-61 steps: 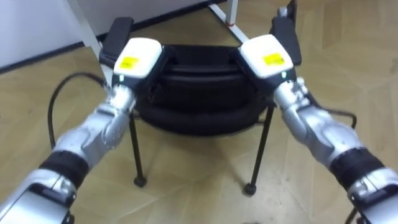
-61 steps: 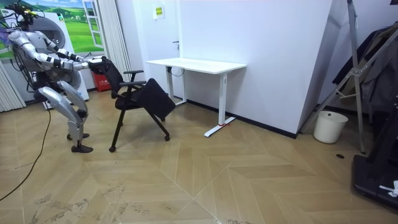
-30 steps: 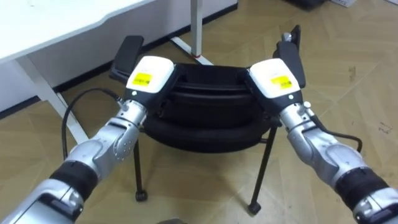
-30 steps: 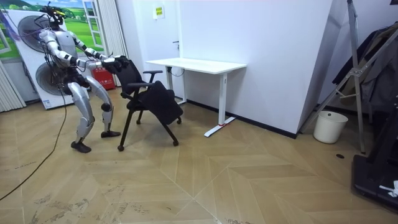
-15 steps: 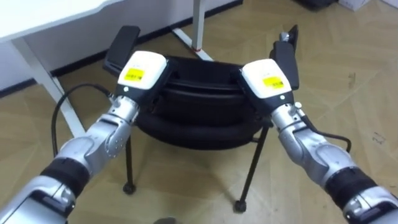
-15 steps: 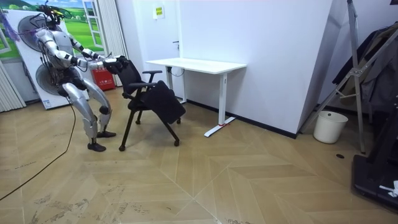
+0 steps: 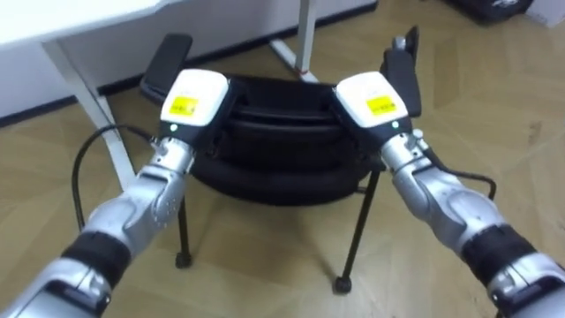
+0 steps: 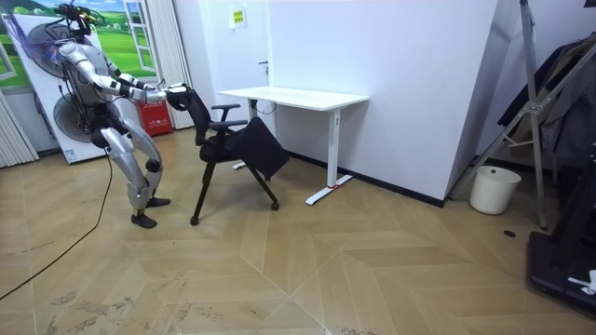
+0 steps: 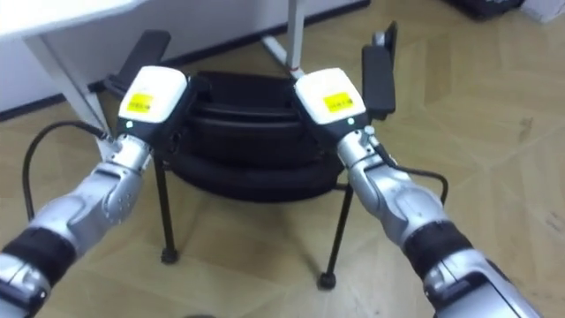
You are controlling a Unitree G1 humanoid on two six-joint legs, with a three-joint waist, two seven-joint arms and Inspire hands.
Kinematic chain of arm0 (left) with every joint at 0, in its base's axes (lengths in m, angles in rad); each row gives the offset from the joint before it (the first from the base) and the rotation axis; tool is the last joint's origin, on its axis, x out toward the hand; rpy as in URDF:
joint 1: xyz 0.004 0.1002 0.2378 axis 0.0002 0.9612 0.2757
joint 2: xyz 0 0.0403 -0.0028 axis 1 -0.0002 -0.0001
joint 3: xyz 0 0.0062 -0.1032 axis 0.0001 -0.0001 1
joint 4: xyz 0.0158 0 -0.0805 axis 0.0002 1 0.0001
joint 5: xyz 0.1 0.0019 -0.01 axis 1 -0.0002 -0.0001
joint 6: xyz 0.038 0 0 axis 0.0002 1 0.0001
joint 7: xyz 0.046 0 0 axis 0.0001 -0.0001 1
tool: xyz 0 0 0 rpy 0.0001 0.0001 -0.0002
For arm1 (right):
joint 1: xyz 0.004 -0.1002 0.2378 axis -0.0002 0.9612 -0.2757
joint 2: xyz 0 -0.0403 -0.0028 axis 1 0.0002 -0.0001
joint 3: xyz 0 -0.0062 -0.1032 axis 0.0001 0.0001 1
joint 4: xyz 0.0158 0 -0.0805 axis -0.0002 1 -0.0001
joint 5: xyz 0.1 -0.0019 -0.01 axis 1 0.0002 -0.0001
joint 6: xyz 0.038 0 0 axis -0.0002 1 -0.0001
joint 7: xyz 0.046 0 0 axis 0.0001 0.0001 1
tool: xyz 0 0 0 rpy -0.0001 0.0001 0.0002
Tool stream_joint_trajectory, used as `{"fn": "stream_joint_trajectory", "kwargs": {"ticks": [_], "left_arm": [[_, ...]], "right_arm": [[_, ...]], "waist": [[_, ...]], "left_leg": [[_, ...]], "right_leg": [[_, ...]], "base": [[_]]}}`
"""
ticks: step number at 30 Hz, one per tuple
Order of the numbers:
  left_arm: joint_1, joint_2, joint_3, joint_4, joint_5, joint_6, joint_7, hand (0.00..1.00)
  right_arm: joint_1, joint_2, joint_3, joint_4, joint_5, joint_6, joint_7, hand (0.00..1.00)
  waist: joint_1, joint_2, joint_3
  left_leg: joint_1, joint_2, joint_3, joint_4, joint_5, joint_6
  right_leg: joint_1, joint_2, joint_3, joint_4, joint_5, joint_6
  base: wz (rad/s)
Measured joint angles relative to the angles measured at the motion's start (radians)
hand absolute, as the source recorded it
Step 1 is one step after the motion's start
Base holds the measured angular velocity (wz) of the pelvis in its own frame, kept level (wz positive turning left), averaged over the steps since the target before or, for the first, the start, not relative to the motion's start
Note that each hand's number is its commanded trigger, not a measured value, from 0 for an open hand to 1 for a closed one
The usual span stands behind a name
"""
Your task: Push chair
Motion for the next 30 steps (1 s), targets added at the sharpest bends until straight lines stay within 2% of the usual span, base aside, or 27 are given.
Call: {"fn": "stream_joint_trajectory", "kwargs": {"ticks": [2,3,5,8,11,13,18,24,30], "left_arm": [[0.006,-0.001,0.002,-0.003,-0.005,0.001,0.013,1.00],[0.008,-0.003,0.002,-0.007,-0.016,0.003,0.020,1.00],[0.003,-0.005,0.002,-0.018,-0.024,0.010,0.017,1.00],[0.003,-0.003,0.003,-0.035,-0.037,0.021,0.021,1.00],[0.006,-0.003,0.005,-0.044,-0.042,0.024,0.020,1.00],[0.011,-0.003,0.005,-0.047,-0.047,0.023,0.019,1.00],[0.016,-0.003,0.012,-0.061,-0.047,0.019,0.008,1.00],[0.027,-0.001,0.021,-0.075,-0.041,0.022,-0.001,1.00],[0.038,0.016,0.026,-0.090,-0.040,0.026,-0.010,1.00]], "right_arm": [[-0.019,-0.016,0.018,-0.003,0.004,0.000,0.000,1.00],[-0.032,-0.025,0.026,-0.003,0.003,0.000,0.000,1.00],[-0.047,-0.032,0.031,-0.003,0.003,0.000,0.000,1.00],[-0.070,-0.039,0.036,-0.006,-0.003,0.003,0.000,1.00],[-0.079,-0.046,0.049,-0.011,-0.003,0.009,0.000,1.00],[-0.081,-0.050,0.056,-0.013,-0.003,0.012,0.000,1.00],[-0.083,-0.057,0.057,-0.016,-0.005,0.011,-0.002,1.00],[-0.082,-0.052,0.060,-0.015,-0.004,0.012,-0.002,1.00],[-0.079,-0.032,0.064,-0.016,-0.005,0.026,-0.002,1.00]], "waist": [[0.003,0.000,0.0003],[0.003,0.011,0.0069],[-0.002,0.014,0.0080],[-0.001,0.017,0.0081],[0.004,0.019,0.0088],[0.021,0.019,0.0085],[0.064,0.018,0.0081],[0.105,0.007,0.0044],[0.122,-0.003,0.0015]], "left_leg": [[-0.004,-0.004,0.001,-0.009,0.008,-0.008],[-0.004,-0.004,0.001,-0.014,0.016,-0.011],[-0.016,-0.006,0.006,-0.025,0.030,-0.012],[-0.033,-0.008,0.001,-0.040,0.045,-0.020],[-0.036,-0.009,0.014,-0.054,0.058,-0.019],[-0.031,-0.008,0.034,-0.068,0.066,-0.015],[-0.030,-0.011,0.033,-0.081,0.068,-0.014],[-0.021,-0.024,0.028,-0.108,0.078,-0.010],[-0.017,-0.026,0.032,-0.108,0.077,-0.009]], "right_leg": [[0.003,-0.013,-0.017,0.010,-0.016,-0.002],[0.017,-0.016,-0.038,0.007,-0.020,-0.006],[0.017,-0.018,-0.050,0.007,-0.031,-0.004],[0.017,-0.017,-0.071,0.004,-0.040,-0.010],[0.018,-0.013,-0.055,0.000,-0.043,-0.009],[0.016,-0.009,-0.036,-0.009,-0.045,-0.007],[0.014,-0.008,-0.037,-0.020,-0.045,-0.006],[0.018,-0.009,-0.034,-0.037,-0.040,0.004],[0.030,-0.006,-0.034,-0.052,-0.036,0.016]], "base": [[0.38],[0.39],[0.45],[0.35],[0.31],[0.07],[0.00],[0.05],[0.04]]}}
